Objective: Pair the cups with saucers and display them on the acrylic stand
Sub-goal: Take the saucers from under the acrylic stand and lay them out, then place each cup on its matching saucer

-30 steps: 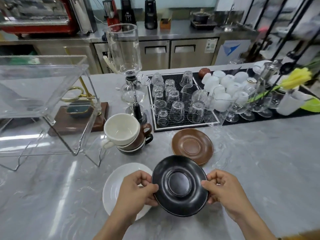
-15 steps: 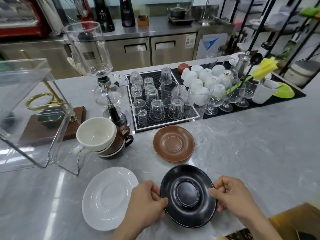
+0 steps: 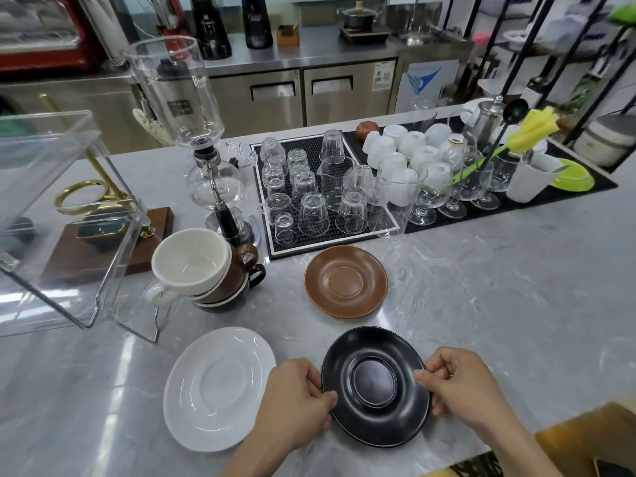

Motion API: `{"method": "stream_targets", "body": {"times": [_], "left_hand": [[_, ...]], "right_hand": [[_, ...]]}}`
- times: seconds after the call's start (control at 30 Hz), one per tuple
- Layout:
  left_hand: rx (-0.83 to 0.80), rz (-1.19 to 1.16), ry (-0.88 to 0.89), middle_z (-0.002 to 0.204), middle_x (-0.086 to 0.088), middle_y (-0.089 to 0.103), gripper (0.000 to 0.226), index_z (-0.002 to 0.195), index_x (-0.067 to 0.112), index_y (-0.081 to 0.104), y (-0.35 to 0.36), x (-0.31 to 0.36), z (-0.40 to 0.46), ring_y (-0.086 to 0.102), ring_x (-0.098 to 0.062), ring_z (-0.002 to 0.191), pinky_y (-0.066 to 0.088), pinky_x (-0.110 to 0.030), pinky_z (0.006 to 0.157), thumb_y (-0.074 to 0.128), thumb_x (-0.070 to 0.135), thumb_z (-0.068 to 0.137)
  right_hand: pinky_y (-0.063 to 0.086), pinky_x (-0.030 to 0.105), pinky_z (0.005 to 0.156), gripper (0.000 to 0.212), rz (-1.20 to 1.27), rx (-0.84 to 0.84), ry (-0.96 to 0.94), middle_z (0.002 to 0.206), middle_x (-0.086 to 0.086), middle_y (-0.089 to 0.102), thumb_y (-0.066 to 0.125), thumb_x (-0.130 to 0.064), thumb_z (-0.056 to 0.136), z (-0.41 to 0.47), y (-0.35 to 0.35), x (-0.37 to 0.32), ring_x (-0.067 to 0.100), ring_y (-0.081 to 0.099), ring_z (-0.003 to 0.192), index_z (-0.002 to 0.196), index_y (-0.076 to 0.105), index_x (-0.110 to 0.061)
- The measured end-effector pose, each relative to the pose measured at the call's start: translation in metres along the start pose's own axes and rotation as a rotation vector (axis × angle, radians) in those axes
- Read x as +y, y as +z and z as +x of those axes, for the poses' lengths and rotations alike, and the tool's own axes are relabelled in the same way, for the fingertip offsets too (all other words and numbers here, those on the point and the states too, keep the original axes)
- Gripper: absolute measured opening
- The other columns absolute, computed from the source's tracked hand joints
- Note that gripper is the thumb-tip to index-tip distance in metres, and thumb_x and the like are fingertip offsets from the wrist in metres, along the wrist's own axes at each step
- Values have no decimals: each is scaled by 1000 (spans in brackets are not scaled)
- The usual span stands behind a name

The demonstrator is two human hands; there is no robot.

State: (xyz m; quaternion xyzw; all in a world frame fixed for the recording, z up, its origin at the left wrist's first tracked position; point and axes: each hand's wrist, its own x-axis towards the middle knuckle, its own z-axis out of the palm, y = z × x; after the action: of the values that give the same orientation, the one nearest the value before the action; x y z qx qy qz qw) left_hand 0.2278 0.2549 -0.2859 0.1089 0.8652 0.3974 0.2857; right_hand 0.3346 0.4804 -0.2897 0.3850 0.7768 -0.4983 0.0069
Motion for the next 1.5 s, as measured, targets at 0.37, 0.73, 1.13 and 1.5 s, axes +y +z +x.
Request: {"method": "stream_targets", "body": {"times": [0.37, 0.73, 1.13, 1.5], "left_hand": [[39, 25, 9, 50, 1, 72, 14, 75, 9, 61, 1, 1, -4, 67, -12, 47, 61, -32, 64, 73, 16, 77], [204, 59, 23, 57, 2, 70, 30, 65, 23, 59, -7, 1, -19, 66, -8, 58, 54, -26, 61, 80, 45, 69], [521, -170, 55, 68, 16, 68, 19, 76, 30, 66, -55, -15, -41, 62, -6, 62, 49, -16, 61, 84, 34, 74], [739, -313, 12, 74, 7, 71, 19, 91, 29, 68, -109, -38, -44, 66, 0, 72, 51, -11, 62, 82, 27, 78]], "right_hand": [[54, 33, 46, 21, -22, -8, 1, 48, 17, 65, 77, -4, 79, 0, -3, -1, 35, 65, 43, 70, 61, 4], [40, 25, 35, 35, -7, 44, -39, 39, 13, 57, 85, -13, 73, -16, -4, -14, 23, 53, 31, 65, 53, 0], [54, 36, 61, 20, -16, -79, -300, 65, 5, 69, 85, -29, 68, -17, 38, -75, 22, 64, 58, 74, 67, -22], [56, 30, 76, 27, -12, -268, -471, 83, -1, 71, 84, -21, 72, -7, 91, -135, 14, 66, 78, 93, 68, -28]]}}
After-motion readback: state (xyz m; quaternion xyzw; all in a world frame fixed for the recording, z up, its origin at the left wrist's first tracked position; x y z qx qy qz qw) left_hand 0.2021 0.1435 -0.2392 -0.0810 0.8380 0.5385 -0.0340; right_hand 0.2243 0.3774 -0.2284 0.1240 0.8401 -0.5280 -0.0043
